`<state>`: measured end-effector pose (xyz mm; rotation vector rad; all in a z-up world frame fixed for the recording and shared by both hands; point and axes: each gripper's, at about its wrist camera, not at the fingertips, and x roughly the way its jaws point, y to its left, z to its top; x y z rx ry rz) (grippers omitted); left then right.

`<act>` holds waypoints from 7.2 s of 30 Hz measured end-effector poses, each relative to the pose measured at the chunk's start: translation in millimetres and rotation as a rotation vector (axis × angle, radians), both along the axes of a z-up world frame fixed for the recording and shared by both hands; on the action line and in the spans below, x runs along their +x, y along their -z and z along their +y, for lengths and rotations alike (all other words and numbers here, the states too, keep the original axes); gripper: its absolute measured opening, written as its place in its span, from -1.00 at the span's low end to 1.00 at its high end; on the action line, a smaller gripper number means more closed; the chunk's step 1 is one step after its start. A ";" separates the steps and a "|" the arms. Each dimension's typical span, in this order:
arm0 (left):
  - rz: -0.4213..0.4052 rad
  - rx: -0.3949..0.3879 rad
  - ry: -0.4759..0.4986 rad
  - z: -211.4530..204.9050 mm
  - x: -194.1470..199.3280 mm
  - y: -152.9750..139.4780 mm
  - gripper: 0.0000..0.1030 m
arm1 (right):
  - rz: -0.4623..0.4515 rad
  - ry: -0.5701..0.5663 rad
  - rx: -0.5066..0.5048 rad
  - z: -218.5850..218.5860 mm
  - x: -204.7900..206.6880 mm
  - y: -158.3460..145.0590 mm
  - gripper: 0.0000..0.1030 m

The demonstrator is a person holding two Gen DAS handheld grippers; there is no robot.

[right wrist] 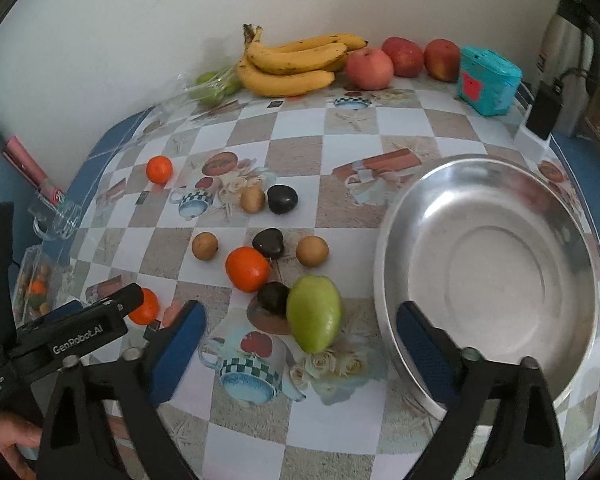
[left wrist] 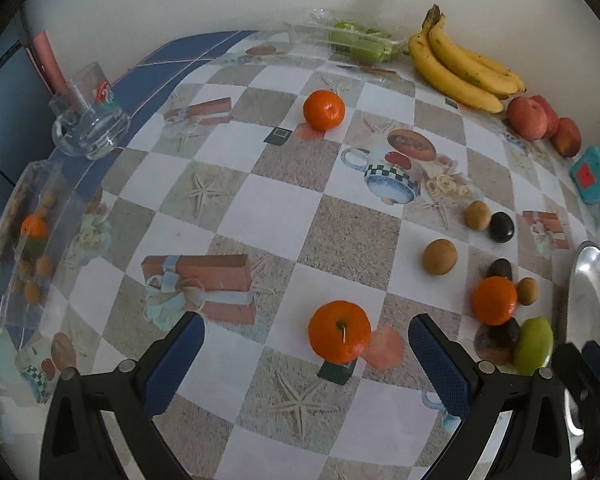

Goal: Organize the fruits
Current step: 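Grasp the tangerine with the left tool while the right tool grasps the green pear, then carry the tangerine over the steel bowl with the left tool while the right tool carries the pear, then open the left tool to drop the tangerine while the right tool releases the pear in the bowl, then move both tools back toward the fruits on the tablecloth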

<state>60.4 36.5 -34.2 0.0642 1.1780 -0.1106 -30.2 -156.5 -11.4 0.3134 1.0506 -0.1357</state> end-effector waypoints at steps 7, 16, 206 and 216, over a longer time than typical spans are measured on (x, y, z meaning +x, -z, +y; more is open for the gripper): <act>0.034 -0.003 0.024 -6.3 5.9 8.5 1.00 | 0.076 0.027 0.024 -5.7 9.7 19.0 0.11; 0.096 -0.033 0.023 -6.8 10.4 18.4 0.22 | 0.110 0.066 0.081 -14.5 15.4 29.9 -0.04; -0.080 -0.040 -0.016 -1.7 42.6 -57.0 1.00 | 0.014 0.042 0.073 -17.4 39.7 -15.5 0.78; 0.012 -0.048 0.022 -21.3 45.5 -33.4 1.00 | 0.111 -0.003 0.124 -4.2 48.0 16.5 0.76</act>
